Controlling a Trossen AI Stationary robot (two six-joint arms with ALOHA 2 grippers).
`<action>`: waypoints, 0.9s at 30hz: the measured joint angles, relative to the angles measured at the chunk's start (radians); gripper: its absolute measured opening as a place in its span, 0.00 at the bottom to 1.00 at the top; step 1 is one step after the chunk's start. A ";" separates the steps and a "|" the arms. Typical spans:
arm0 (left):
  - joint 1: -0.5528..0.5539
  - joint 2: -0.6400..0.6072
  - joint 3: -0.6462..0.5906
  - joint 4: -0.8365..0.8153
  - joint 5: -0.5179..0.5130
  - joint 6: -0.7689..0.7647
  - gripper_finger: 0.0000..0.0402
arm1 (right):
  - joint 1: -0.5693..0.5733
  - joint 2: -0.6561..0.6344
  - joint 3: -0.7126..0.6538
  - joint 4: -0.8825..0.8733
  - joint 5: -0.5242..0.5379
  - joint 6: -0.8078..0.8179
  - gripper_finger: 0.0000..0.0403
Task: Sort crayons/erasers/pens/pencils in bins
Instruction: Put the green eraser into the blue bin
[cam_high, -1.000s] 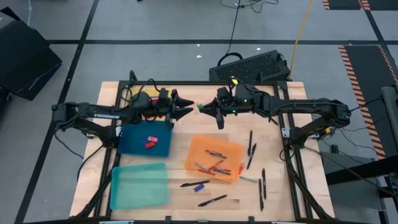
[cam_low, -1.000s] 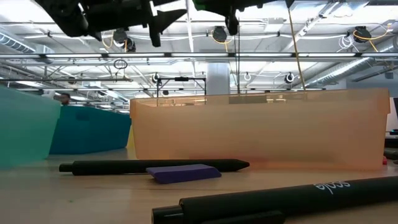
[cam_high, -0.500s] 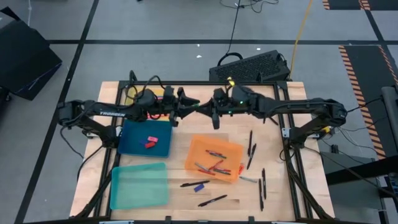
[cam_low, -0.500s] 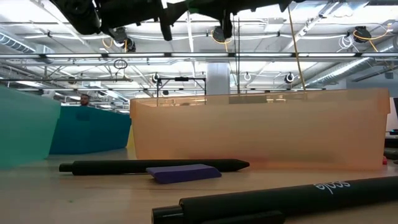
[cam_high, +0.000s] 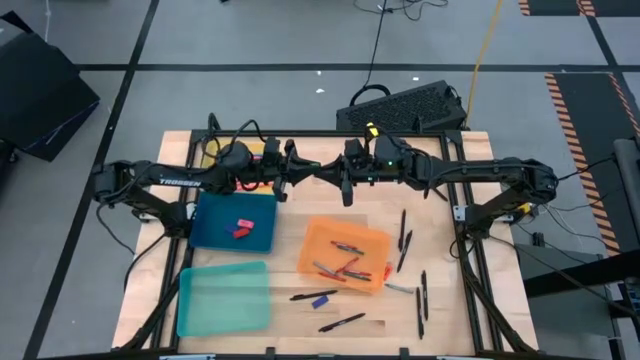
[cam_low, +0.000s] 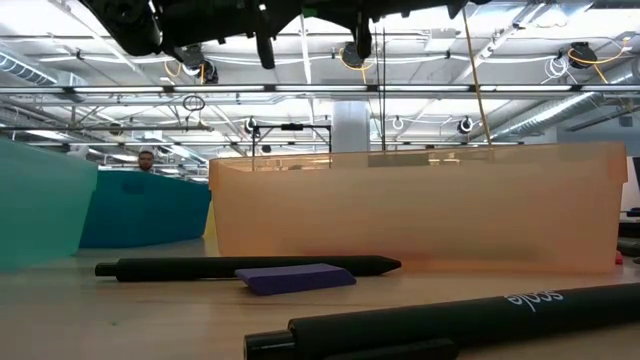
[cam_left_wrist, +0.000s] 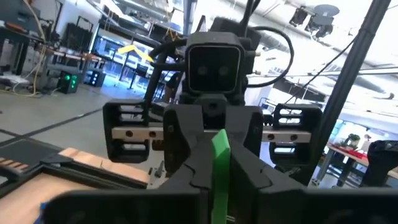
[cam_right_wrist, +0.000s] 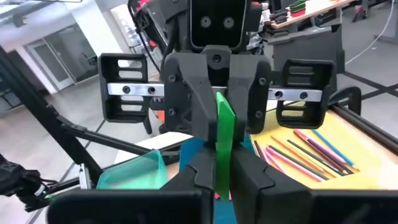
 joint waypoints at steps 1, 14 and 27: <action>0.004 0.000 0.000 -0.004 0.000 -0.008 0.04 | 0.000 0.000 0.000 0.000 0.000 -0.002 0.05; 0.028 -0.237 0.093 -0.771 0.026 0.165 0.04 | 0.026 -0.037 0.001 -0.222 0.030 -0.072 0.42; -0.122 -0.378 0.055 -1.933 -0.286 0.295 0.04 | 0.063 -0.073 0.000 -0.719 0.213 -0.105 0.51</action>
